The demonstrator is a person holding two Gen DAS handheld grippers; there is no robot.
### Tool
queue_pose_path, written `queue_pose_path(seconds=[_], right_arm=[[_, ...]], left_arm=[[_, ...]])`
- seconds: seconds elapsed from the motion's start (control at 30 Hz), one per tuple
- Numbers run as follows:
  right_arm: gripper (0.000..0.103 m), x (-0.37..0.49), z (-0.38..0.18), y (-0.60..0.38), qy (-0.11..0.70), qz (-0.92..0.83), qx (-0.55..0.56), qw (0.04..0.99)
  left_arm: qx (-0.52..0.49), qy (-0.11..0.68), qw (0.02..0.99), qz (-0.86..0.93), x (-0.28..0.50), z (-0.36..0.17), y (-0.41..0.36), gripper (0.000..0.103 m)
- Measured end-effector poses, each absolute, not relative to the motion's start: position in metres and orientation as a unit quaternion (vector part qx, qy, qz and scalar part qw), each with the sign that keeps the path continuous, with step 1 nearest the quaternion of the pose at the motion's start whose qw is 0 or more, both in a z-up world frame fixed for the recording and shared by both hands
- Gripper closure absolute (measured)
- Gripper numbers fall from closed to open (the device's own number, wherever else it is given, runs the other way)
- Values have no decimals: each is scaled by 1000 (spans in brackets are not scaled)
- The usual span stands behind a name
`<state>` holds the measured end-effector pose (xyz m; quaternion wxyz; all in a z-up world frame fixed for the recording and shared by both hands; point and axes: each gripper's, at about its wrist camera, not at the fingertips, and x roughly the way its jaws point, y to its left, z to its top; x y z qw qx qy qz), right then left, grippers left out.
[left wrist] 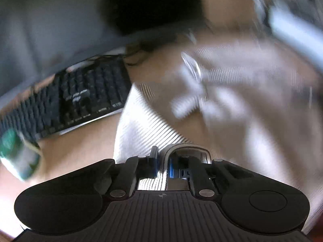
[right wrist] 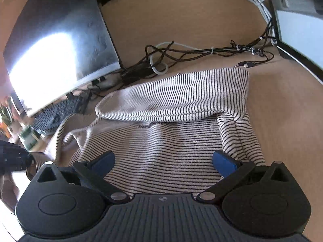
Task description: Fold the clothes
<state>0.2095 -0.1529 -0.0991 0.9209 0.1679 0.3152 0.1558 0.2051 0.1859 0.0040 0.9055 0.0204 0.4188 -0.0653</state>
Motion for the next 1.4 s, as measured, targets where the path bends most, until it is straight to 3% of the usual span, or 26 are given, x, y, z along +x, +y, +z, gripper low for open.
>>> queue_pose_path(seconds=[0.3, 0.67, 0.77, 0.87, 0.93, 1.07, 1.13, 1.4], right_arm=[[0, 210, -106, -171, 292, 177, 242, 908], [0, 207, -110, -182, 273, 194, 297, 894], [0, 207, -110, -182, 273, 195, 298, 894], [0, 207, -110, -181, 277, 196, 295, 893], [0, 208, -109, -180, 283, 199, 288, 893], [0, 211, -105, -174, 300, 203, 262, 895], [0, 213, -102, -169, 309, 202, 239, 898], [0, 216, -94, -143, 343, 200, 139, 907]], left_arm=[[-193, 323, 922, -93, 279, 116, 177, 96], [-197, 309, 900, -234, 339, 155, 26, 98], [-182, 311, 899, -249, 334, 153, 7, 94], [-156, 326, 903, -233, 325, 141, 6, 78], [-152, 342, 903, -209, 319, 128, 17, 60], [-161, 373, 902, -149, 307, 99, 58, 44], [-154, 380, 905, -114, 295, 88, 83, 28], [-61, 374, 925, -3, 234, 82, 179, 8]])
